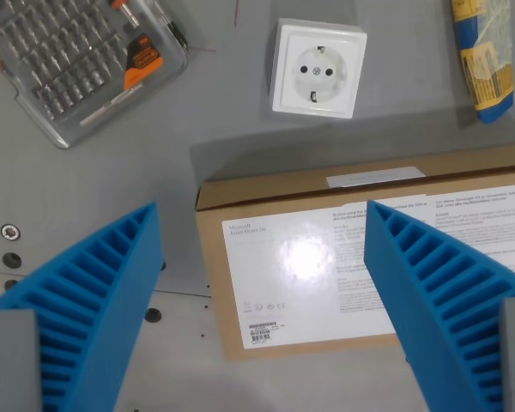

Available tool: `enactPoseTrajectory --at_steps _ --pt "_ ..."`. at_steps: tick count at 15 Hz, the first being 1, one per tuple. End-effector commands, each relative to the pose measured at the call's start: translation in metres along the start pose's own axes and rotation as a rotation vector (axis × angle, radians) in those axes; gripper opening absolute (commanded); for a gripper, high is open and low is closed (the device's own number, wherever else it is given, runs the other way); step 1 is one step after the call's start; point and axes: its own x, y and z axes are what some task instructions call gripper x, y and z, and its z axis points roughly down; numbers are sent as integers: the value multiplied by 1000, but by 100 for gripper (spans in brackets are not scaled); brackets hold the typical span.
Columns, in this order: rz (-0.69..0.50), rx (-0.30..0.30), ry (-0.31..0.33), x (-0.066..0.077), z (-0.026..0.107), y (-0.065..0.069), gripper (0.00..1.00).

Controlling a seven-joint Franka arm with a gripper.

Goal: Move above the white socket

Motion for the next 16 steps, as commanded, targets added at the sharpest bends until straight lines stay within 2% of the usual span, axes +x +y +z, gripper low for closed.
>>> enactPoseTrajectory --at_steps 1,7,16 --pt "21 -5 28 1 5 3 100" --pt "44 -7 42 3 21 8 100" --pt "85 -7 64 4 55 16 100"
